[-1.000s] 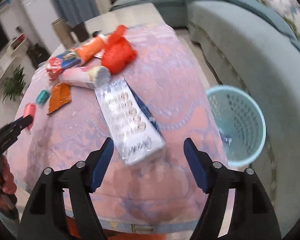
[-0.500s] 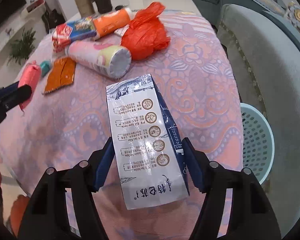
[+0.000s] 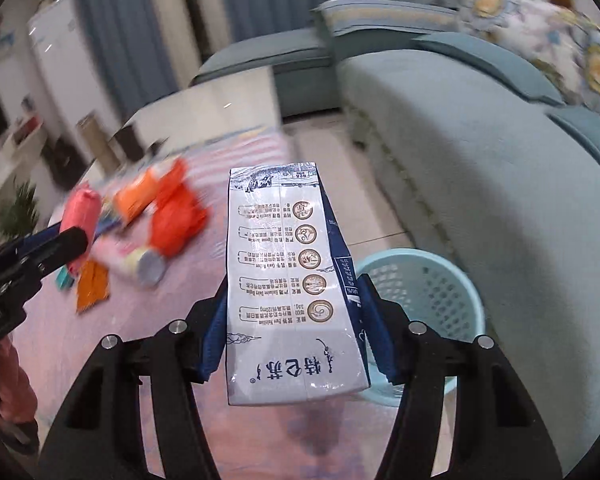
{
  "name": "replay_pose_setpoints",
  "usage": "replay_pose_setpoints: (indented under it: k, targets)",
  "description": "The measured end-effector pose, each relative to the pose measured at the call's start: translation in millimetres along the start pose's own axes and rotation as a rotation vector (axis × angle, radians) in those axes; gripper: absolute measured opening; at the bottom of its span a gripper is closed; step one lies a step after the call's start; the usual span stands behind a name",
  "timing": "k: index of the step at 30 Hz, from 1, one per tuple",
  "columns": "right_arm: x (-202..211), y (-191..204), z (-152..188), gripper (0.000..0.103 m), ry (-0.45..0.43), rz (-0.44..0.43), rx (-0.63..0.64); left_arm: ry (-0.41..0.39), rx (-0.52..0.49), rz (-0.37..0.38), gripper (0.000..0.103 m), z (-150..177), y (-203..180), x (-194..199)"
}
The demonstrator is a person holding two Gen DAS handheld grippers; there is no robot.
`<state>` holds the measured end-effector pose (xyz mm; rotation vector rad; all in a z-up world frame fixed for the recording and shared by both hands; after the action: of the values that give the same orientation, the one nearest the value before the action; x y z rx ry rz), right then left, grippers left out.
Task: Collect trash
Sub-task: 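Carry both items over the wastebasket and open both tools to drop them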
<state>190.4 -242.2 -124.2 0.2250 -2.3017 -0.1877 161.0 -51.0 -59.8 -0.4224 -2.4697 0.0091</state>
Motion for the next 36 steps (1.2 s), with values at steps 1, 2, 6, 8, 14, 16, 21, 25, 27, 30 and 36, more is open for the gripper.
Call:
replay_pose_setpoints:
  k: [1,2,6,8,14,16,21,25,27,30,36]
  targets:
    - [-1.4,-10.0,0.1,0.056,0.0,0.013,-0.02,0.001,-0.011,0.016,0.036,-4.1,-10.1,-8.6]
    - [-4.8,-23.4,0.4,0.056,0.005,0.027,-0.053,0.005,-0.022,0.029,0.036,-6.0,-18.5,-17.1]
    - [-23.4,-70.2,14.1,0.056,0.04,0.088,-0.175,0.055,-0.047,0.091,0.036,-4.7,-47.1,-57.4]
    - [-35.2,-89.0,23.2,0.056,0.064,0.11,-0.229,0.098,-0.046,0.127,0.036,0.6,-57.2,-81.6]
    - [-69.3,-124.9,49.5,0.056,0.139,0.15,-0.348,0.205,-0.06,0.192,0.036,22.1,-81.2,-136.2]
    - [-75.9,-132.6,55.1,0.056,0.155,0.159,-0.375,0.231,-0.063,0.209,0.037,27.0,-87.3,-148.1]
    - [-84.9,-152.2,66.2,0.058,0.17,0.176,-0.445,0.255,-0.016,0.244,0.056,32.0,-85.8,-162.1]
    - [-88.1,-157.4,67.7,0.058,0.169,0.183,-0.45,0.249,0.001,0.244,0.062,31.7,-81.9,-161.7]
    - [-85.9,-155.6,69.9,0.058,0.166,0.178,-0.444,0.247,0.004,0.245,0.062,31.4,-80.9,-159.5]
    - [-78.2,-147.6,70.6,0.058,0.148,0.157,-0.429,0.242,0.013,0.251,0.063,33.9,-75.2,-152.7]
    - [-63.9,-114.6,65.1,0.058,0.104,0.113,-0.328,0.22,0.045,0.265,0.063,37.9,-60.0,-128.8]
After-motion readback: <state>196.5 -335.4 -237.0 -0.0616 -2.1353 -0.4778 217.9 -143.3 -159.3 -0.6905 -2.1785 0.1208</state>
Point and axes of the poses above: each gripper's, at about its wrist camera, not at the fingertips, and x roughly against the way its jaws point, y to its left, z to its underside, the point moved 5 cm from there along -x, roughly the way its jaws point, and after that the axes turned 4 degrees about -y, right-handed, at the moved point
